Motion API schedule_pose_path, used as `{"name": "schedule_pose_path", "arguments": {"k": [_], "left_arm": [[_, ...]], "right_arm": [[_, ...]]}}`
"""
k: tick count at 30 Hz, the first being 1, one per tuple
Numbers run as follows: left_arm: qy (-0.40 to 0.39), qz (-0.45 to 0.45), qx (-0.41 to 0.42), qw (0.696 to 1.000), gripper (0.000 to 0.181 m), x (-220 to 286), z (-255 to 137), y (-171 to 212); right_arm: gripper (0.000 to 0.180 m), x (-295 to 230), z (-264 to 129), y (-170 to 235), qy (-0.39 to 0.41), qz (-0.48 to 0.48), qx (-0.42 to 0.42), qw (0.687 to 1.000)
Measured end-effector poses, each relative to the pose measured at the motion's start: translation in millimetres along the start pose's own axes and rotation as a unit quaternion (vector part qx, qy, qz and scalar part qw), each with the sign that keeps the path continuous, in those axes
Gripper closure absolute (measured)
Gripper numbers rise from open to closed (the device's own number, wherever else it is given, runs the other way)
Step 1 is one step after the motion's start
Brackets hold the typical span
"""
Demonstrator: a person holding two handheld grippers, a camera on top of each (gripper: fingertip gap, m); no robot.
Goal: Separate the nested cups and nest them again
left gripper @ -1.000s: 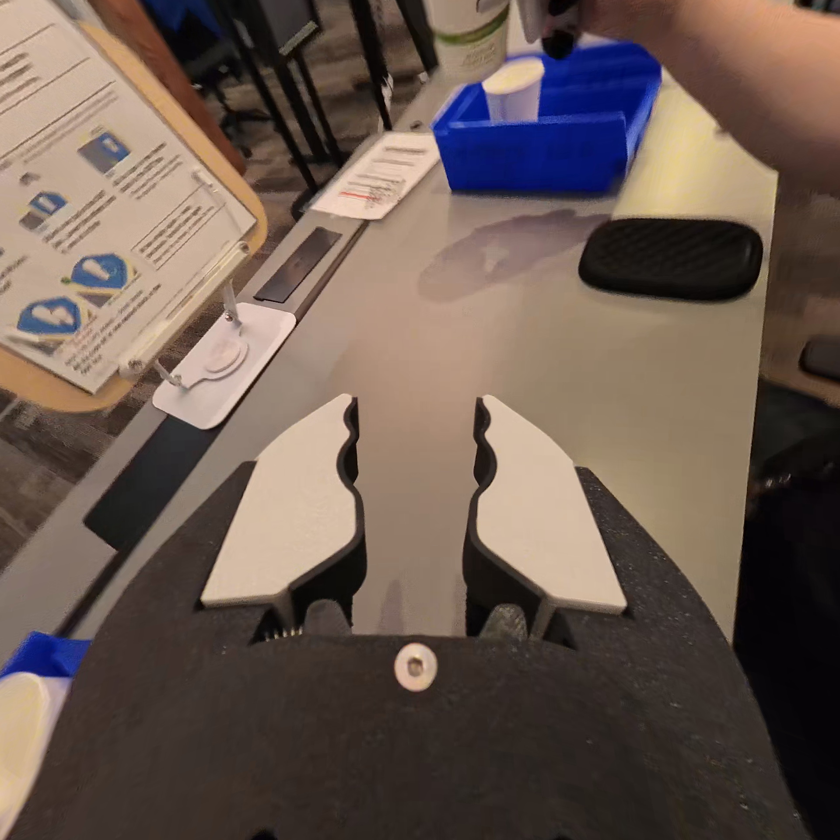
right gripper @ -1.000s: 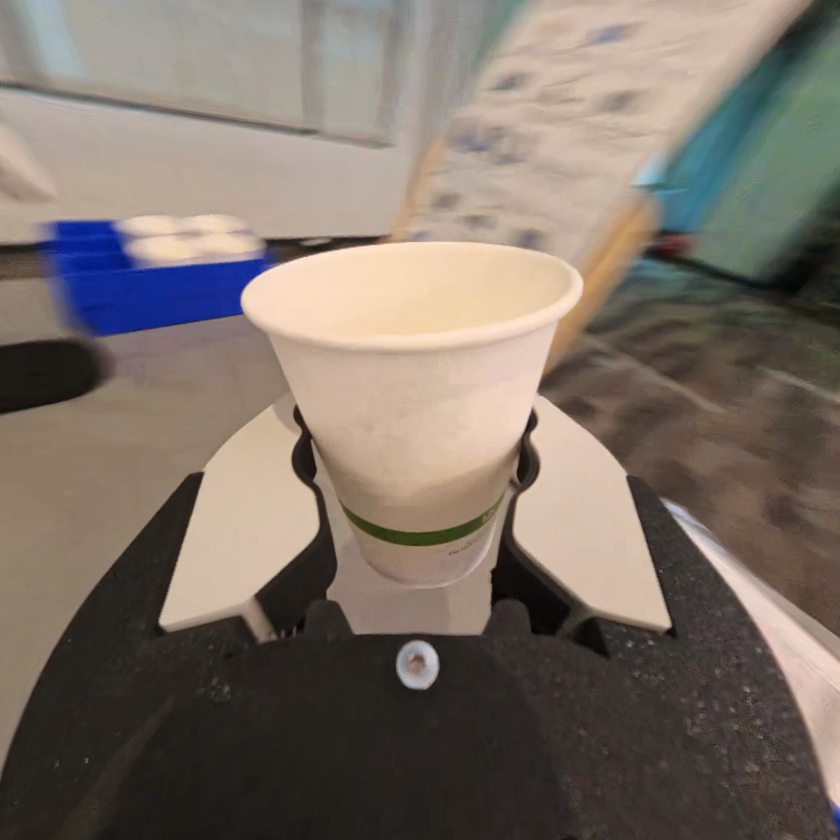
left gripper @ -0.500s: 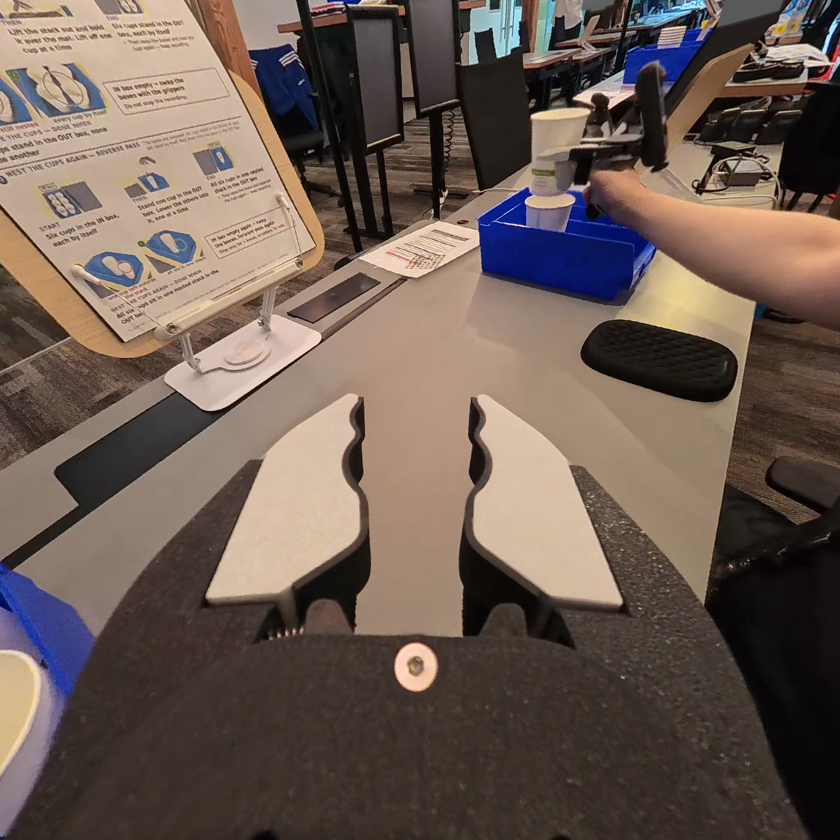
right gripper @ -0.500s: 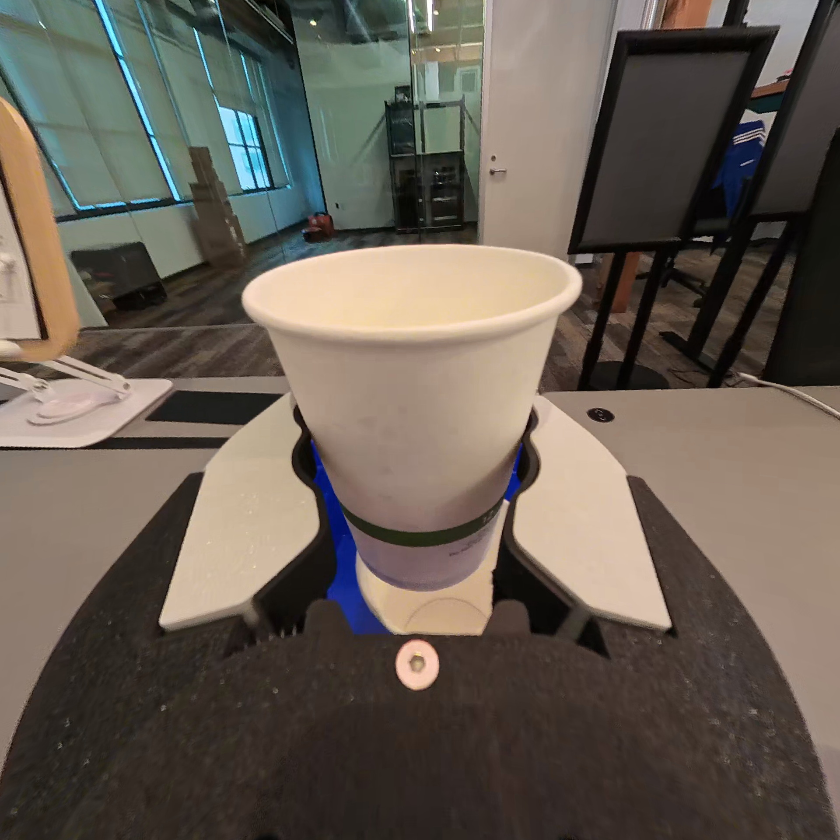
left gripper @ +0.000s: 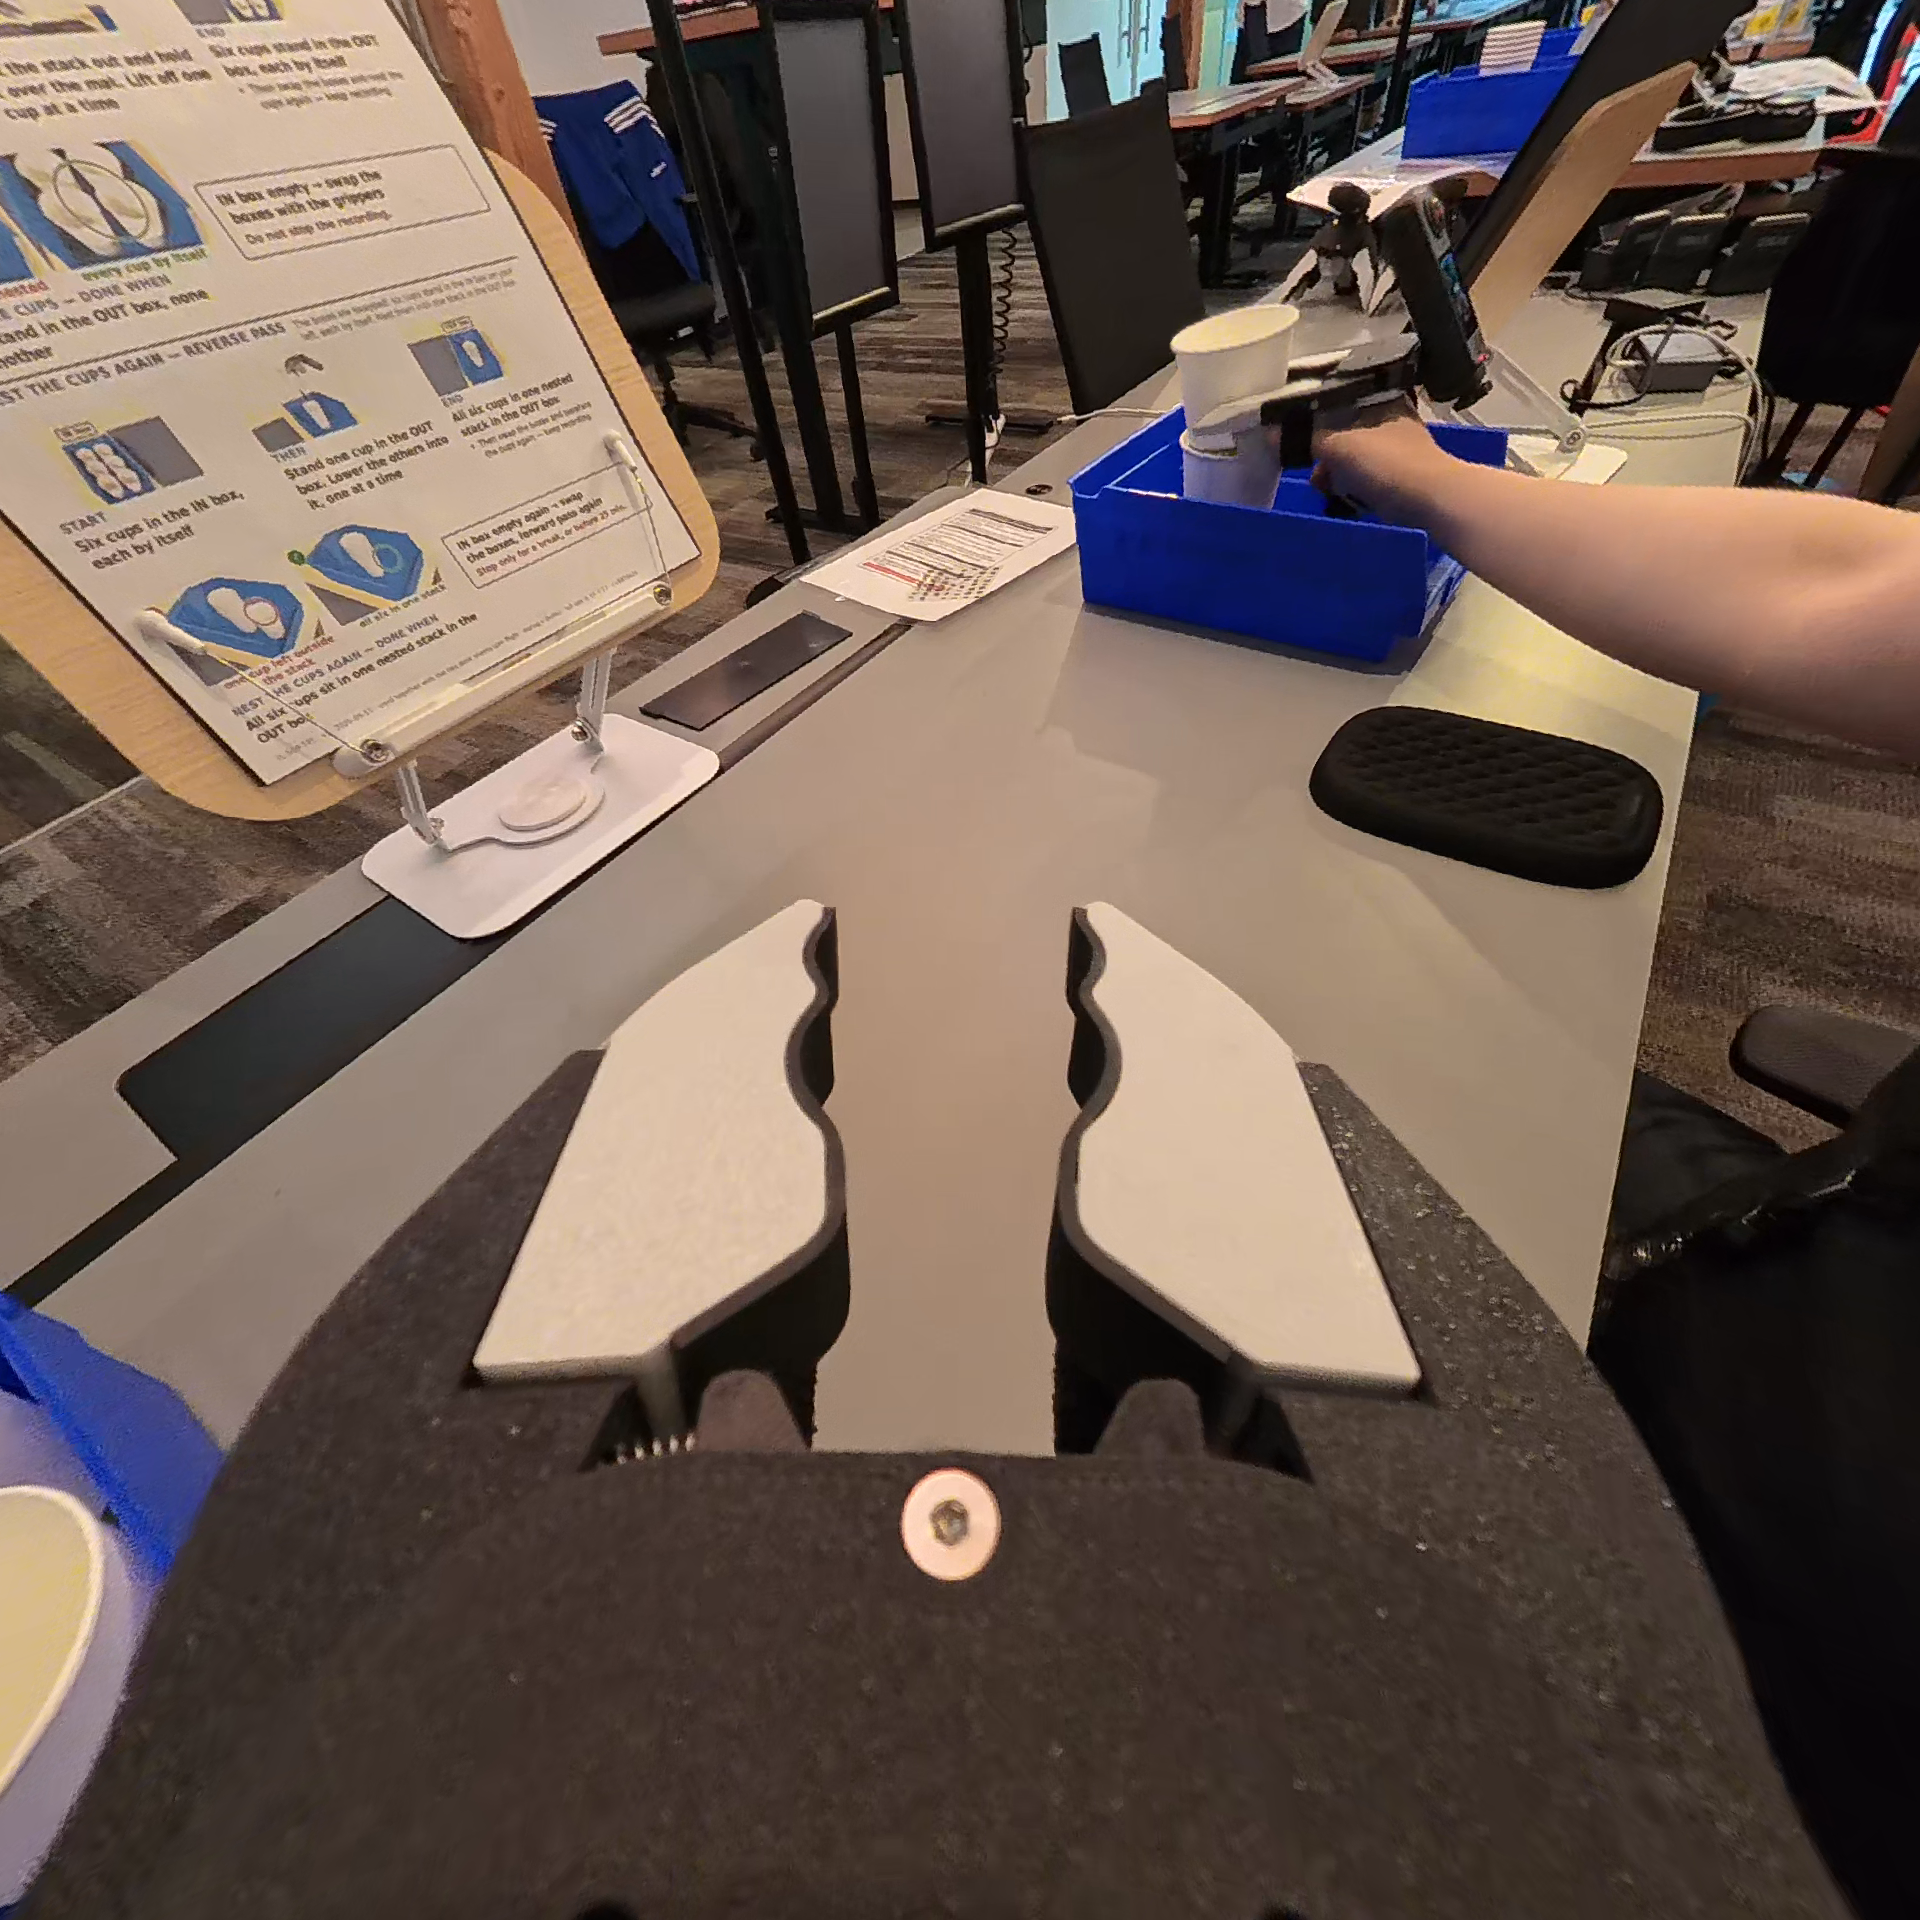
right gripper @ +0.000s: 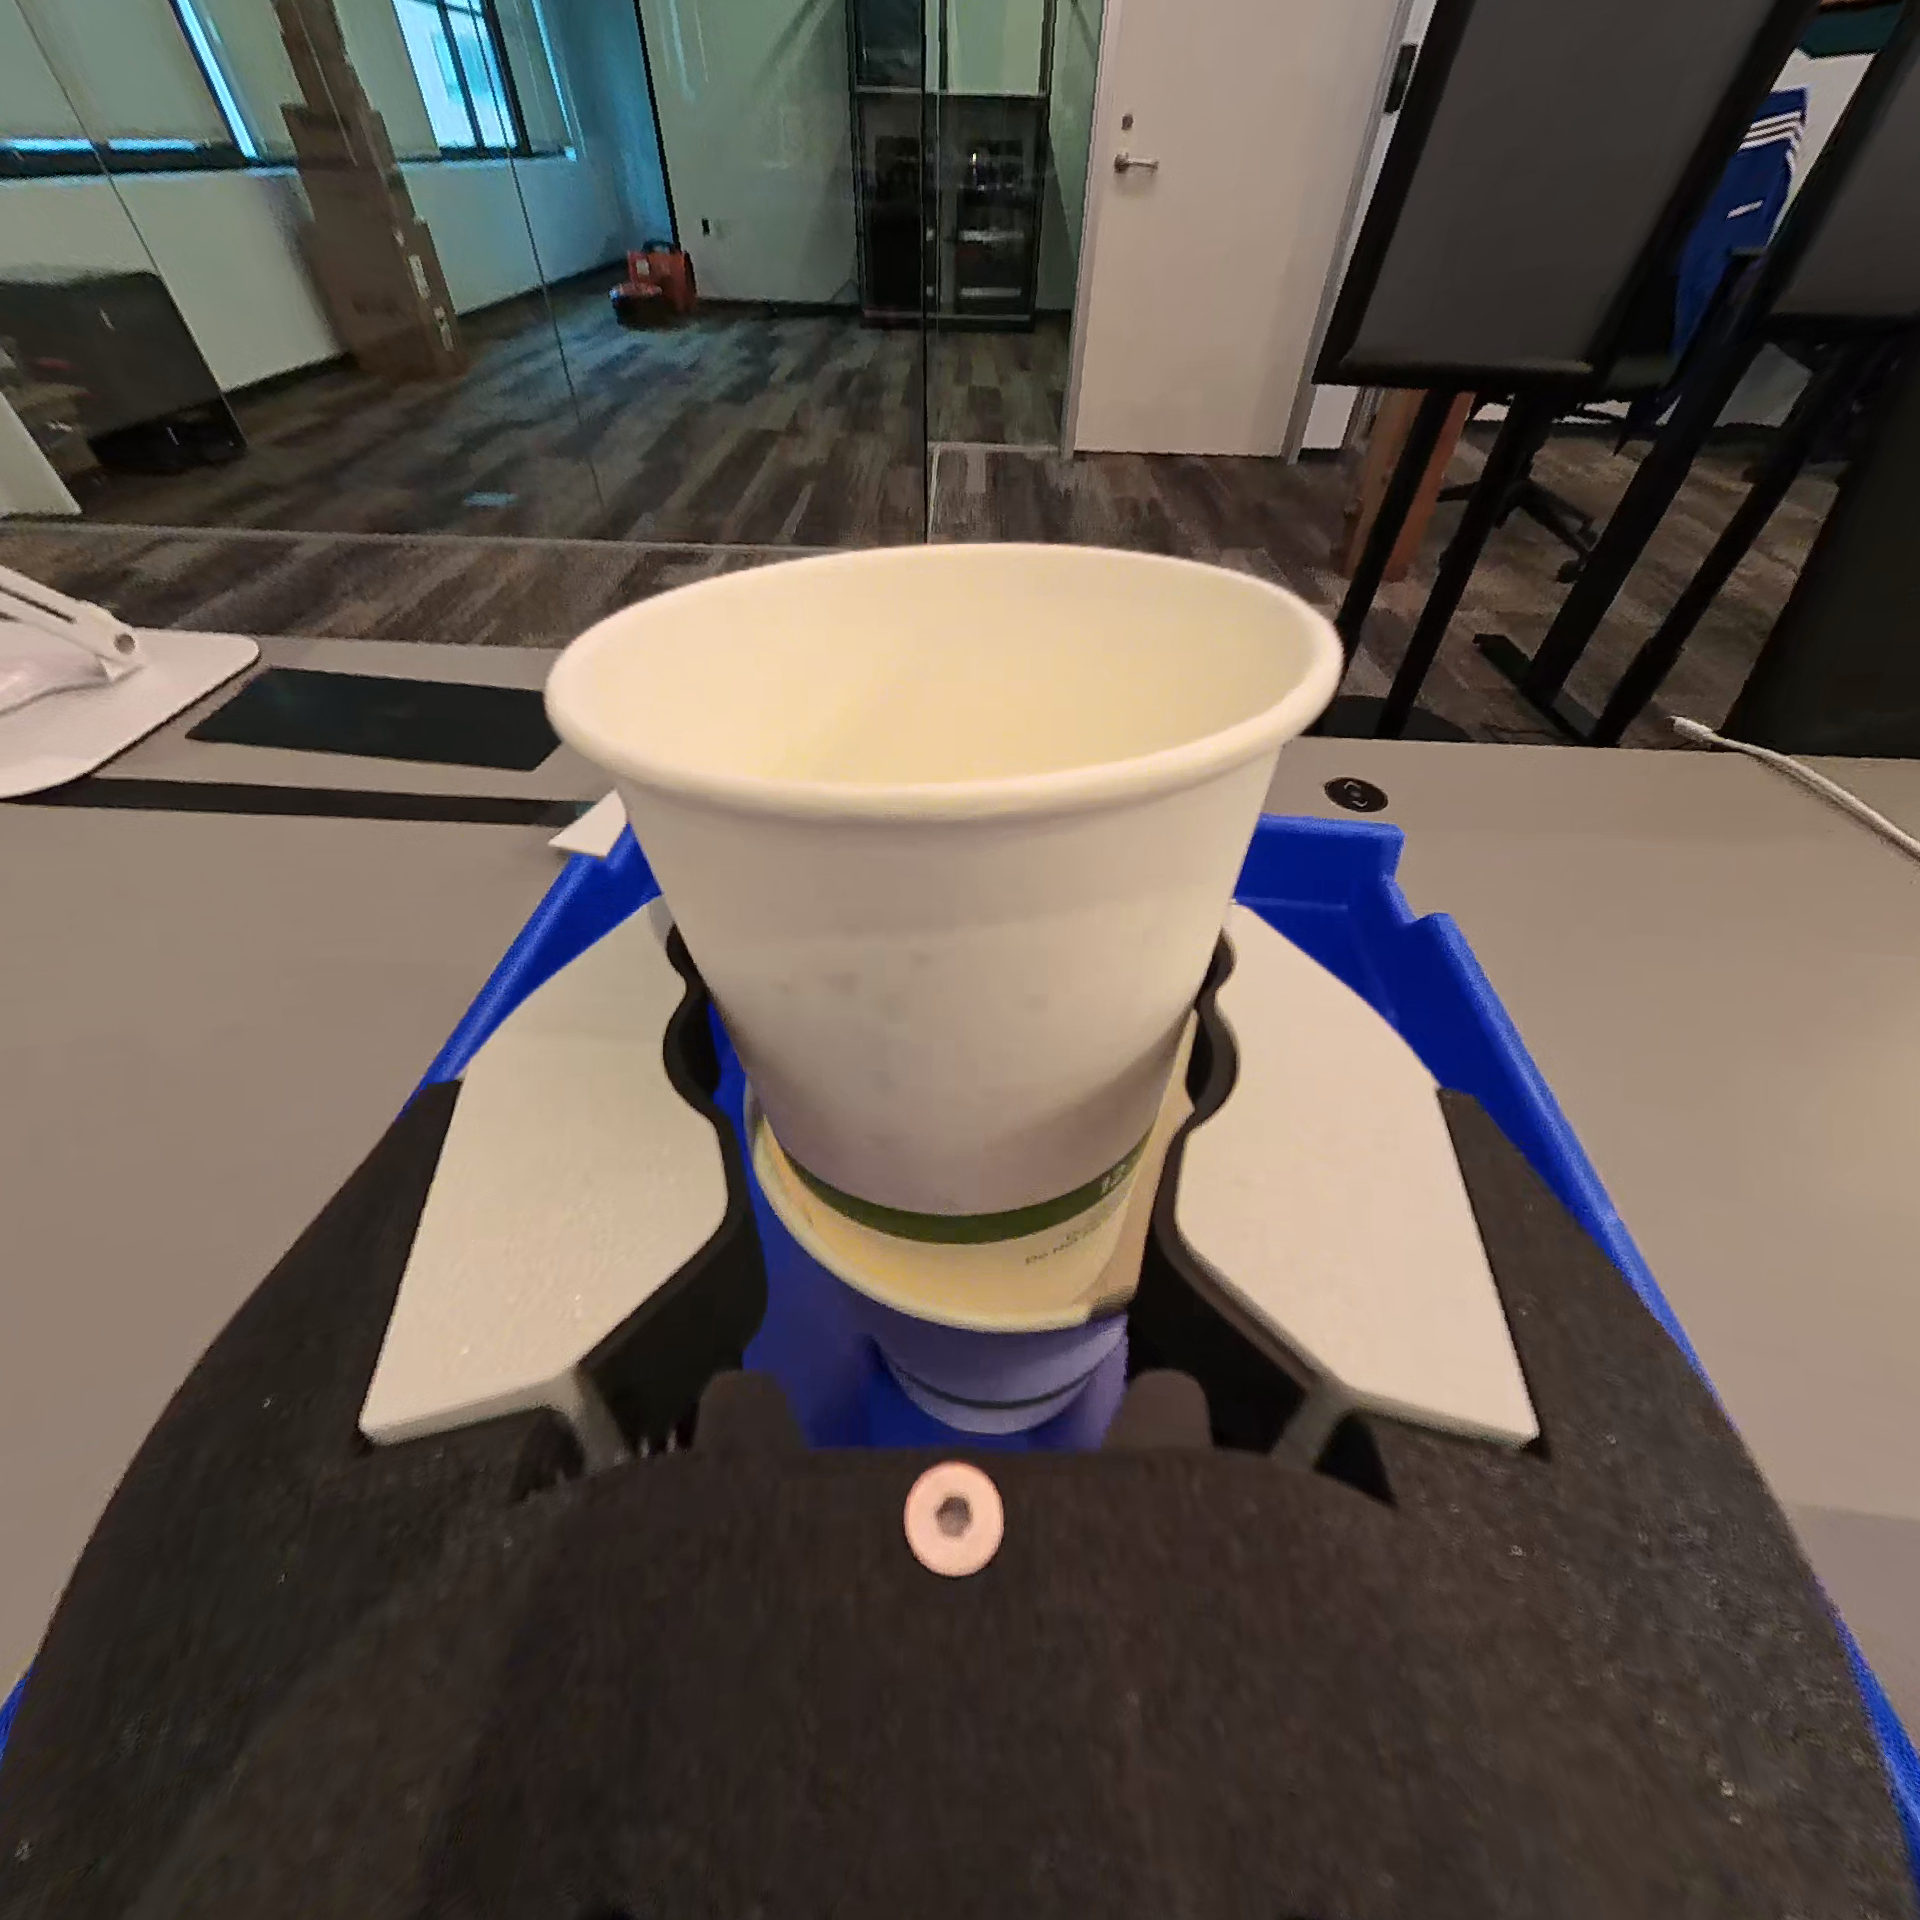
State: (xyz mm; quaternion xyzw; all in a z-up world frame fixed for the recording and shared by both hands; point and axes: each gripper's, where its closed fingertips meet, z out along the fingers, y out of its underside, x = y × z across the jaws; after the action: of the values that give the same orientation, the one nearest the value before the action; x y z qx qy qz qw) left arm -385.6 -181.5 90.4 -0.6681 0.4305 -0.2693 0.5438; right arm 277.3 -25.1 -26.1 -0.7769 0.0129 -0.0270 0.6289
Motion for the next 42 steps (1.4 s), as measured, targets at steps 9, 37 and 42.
{"name": "schedule_pose_path", "arguments": {"k": [9,37,42], "left_arm": [[0.011,0.011,-0.008,1.0,0.139,8,6,-2],[-0.168,0.069,-0.22,0.959,0.138,-131,-87,58],[-0.138,0.136,-0.361,0.912,0.14,-183,-91,123]], "right_arm": [[0.09,4,-5,15,0.006,-0.033,-0.054,0.998],[0.074,-36,-71,-71,-0.074,-0.054,0.048,0.995],[0.074,-85,-75,-88,-0.149,-0.065,0.059,0.985]]}}
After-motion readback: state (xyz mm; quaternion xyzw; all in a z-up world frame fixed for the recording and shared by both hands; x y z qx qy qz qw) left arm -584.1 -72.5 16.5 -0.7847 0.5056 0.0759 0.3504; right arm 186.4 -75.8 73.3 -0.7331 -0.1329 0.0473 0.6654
